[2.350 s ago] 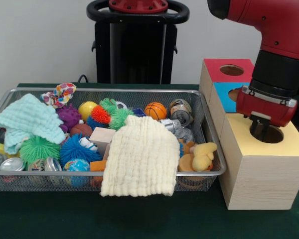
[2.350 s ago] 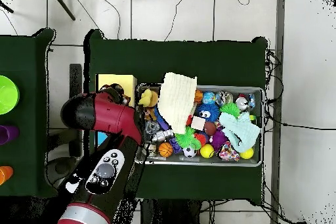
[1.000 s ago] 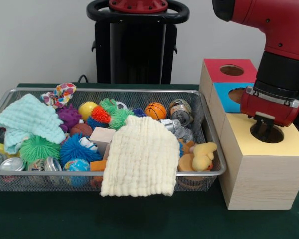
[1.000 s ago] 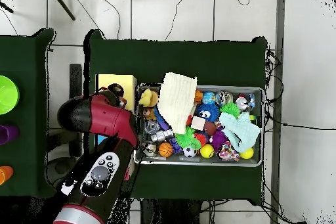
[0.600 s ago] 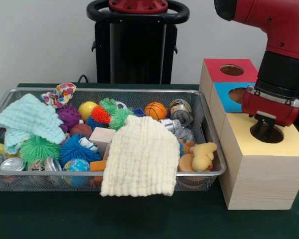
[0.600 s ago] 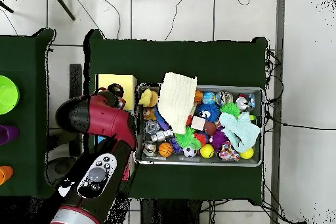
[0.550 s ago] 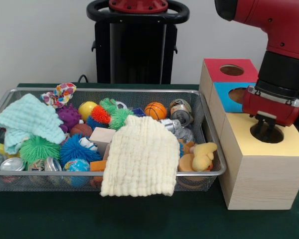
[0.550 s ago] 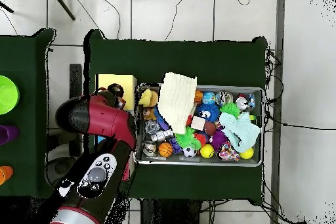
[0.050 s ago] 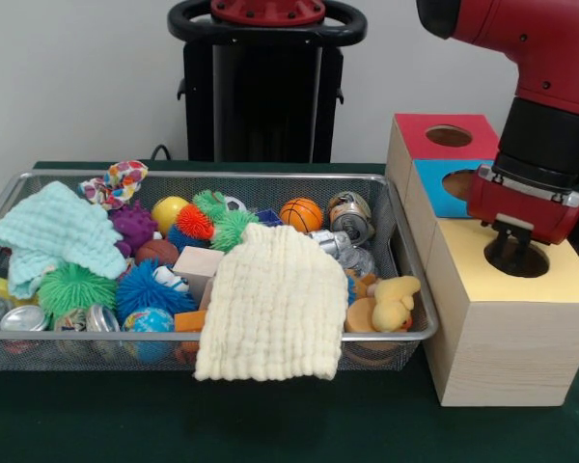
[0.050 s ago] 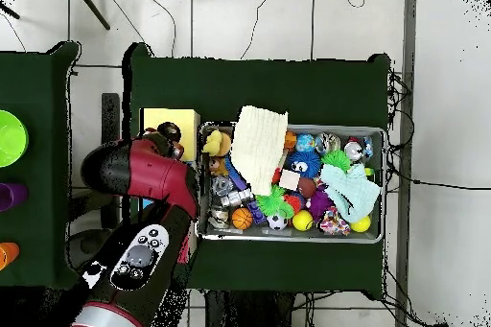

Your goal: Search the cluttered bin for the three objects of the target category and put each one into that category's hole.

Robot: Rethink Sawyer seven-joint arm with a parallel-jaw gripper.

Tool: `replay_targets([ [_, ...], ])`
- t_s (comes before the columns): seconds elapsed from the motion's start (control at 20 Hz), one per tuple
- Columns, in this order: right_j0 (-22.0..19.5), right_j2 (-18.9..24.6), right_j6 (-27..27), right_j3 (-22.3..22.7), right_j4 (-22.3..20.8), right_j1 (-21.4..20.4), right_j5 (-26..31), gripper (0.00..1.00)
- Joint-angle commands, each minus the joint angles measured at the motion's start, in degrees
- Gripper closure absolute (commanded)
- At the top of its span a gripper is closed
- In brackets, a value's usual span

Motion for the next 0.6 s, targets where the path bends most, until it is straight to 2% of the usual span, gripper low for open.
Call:
replay_targets([
  [0.05, -1.03, 2.89, 15.96, -0.1, 0.99, 3.06, 8.68, 1.0],
  [0.6, -1.43, 2.79, 15.72, -1.01, 0.82, 3.18, 9.95, 1.0],
])
